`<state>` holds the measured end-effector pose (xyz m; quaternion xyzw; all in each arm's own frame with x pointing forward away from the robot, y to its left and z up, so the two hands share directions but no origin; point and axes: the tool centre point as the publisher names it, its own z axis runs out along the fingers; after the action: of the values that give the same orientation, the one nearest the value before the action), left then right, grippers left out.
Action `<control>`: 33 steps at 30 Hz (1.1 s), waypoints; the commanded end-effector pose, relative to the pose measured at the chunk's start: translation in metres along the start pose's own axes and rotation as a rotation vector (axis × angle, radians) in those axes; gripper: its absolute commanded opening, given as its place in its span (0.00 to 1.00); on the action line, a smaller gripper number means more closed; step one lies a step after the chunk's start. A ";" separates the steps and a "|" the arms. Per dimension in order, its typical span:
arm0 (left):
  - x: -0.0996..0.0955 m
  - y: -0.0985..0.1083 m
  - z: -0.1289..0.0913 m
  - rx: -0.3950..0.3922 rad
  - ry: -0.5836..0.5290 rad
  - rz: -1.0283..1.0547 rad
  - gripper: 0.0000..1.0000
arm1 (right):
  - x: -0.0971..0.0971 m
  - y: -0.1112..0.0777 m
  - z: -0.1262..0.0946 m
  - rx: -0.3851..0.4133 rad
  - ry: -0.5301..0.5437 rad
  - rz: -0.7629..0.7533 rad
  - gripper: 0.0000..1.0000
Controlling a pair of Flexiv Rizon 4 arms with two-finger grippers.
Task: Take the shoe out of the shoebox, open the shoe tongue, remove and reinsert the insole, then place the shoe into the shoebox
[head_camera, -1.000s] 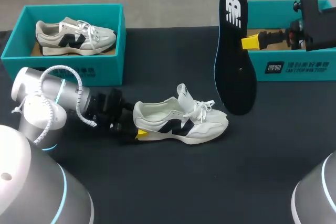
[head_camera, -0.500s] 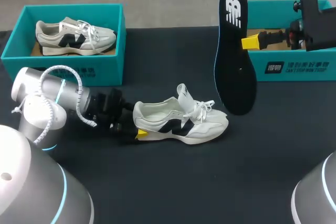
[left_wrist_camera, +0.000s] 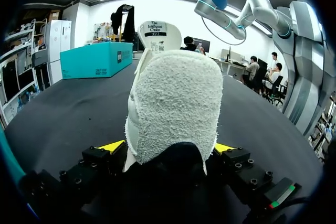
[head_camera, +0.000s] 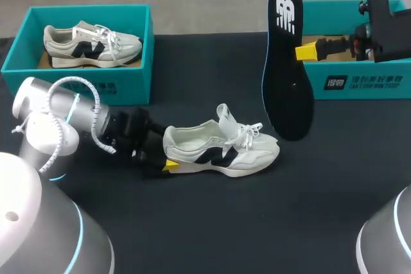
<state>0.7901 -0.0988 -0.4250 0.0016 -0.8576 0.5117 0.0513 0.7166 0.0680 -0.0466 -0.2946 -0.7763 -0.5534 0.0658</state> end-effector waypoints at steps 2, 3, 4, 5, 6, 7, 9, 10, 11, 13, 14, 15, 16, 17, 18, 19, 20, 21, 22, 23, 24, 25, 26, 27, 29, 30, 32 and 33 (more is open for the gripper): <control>0.003 -0.003 -0.006 -0.029 -0.014 -0.002 1.00 | -0.001 0.000 0.002 0.002 -0.001 0.001 0.00; 0.003 -0.003 -0.007 -0.043 -0.020 -0.001 1.00 | -0.001 0.000 0.002 0.002 -0.001 0.001 0.00; 0.004 -0.004 -0.008 -0.048 -0.025 0.002 1.00 | -0.001 0.000 0.002 0.002 -0.001 0.001 0.00; 0.004 -0.004 -0.009 -0.059 -0.032 -0.001 1.00 | -0.001 0.000 0.002 0.002 -0.001 0.001 0.00; 0.004 -0.005 -0.011 -0.071 -0.035 -0.002 1.00 | -0.001 0.000 0.002 0.002 -0.001 0.001 0.00; 0.005 -0.005 -0.011 -0.077 -0.037 -0.005 1.00 | -0.001 0.000 0.002 0.002 -0.001 0.001 0.00; 0.005 -0.007 -0.015 -0.114 -0.054 -0.014 1.00 | -0.001 0.000 0.002 0.002 -0.001 0.001 0.00; 0.005 -0.008 -0.017 -0.129 -0.056 -0.015 1.00 | -0.001 0.000 0.002 0.002 -0.001 0.001 0.00; 0.005 -0.010 -0.019 -0.143 -0.061 -0.017 1.00 | -0.001 0.000 0.002 0.002 -0.001 0.001 0.00; 0.005 -0.011 -0.023 -0.169 -0.064 -0.020 1.00 | -0.001 0.000 0.002 0.002 -0.001 0.001 0.00; 0.005 -0.011 -0.025 -0.185 -0.070 -0.019 1.00 | -0.001 0.000 0.002 0.002 -0.001 0.001 0.00; 0.004 -0.011 -0.027 -0.200 -0.070 -0.025 1.00 | -0.001 0.000 0.002 0.002 -0.001 0.001 0.00; 0.003 -0.011 -0.029 -0.211 -0.072 -0.027 1.00 | -0.001 0.000 0.002 0.002 -0.001 0.001 0.00; 0.003 -0.011 -0.031 -0.229 -0.070 -0.032 1.00 | -0.001 0.000 0.002 0.002 -0.001 0.001 0.00; 0.002 -0.012 -0.033 -0.241 -0.069 -0.035 1.00 | -0.001 0.000 0.002 0.002 -0.001 0.001 0.00; 0.002 -0.013 -0.036 -0.254 -0.063 -0.040 1.00 | -0.001 0.000 0.002 0.002 -0.001 0.001 0.00; 0.002 -0.013 -0.038 -0.273 -0.058 -0.045 1.00 | -0.001 0.000 0.002 0.002 -0.001 0.001 0.00; 0.003 -0.015 -0.041 -0.288 -0.050 -0.049 1.00 | -0.001 0.000 0.002 0.002 -0.001 0.001 0.00; 0.003 -0.016 -0.043 -0.315 -0.036 -0.063 1.00 | -0.001 0.000 0.002 0.002 -0.001 0.001 0.00; 0.003 -0.017 -0.045 -0.333 -0.025 -0.071 1.00 | -0.001 0.000 0.002 0.002 -0.001 0.001 0.00; 0.003 -0.019 -0.047 -0.355 -0.021 -0.069 1.00 | -0.001 0.000 0.002 0.002 -0.001 0.001 0.00; 0.004 -0.021 -0.049 -0.383 -0.002 -0.074 1.00 | -0.001 0.000 0.002 0.002 -0.001 0.001 0.00; 0.004 -0.023 -0.052 -0.398 0.003 -0.068 1.00 | -0.001 0.000 0.002 0.002 -0.001 0.001 0.00; 0.005 -0.025 -0.054 -0.414 0.002 -0.070 1.00 | -0.001 0.000 0.002 0.002 -0.001 0.001 0.00; 0.004 -0.028 -0.060 -0.413 -0.002 -0.059 1.00 | -0.001 0.000 0.002 0.002 -0.001 0.001 0.00; 0.004 -0.028 -0.060 -0.413 -0.002 -0.059 1.00 | -0.001 0.000 0.002 0.002 -0.001 0.001 0.00; 0.004 -0.028 -0.060 -0.413 -0.002 -0.059 1.00 | -0.001 0.000 0.002 0.002 -0.001 0.001 0.00; 0.004 -0.028 -0.060 -0.413 -0.002 -0.059 1.00 | -0.001 0.000 0.002 0.002 -0.001 0.001 0.00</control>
<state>0.7932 -0.0592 -0.3753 0.0180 -0.9358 0.3461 0.0644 0.7166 0.0681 -0.0465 -0.2946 -0.7765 -0.5531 0.0658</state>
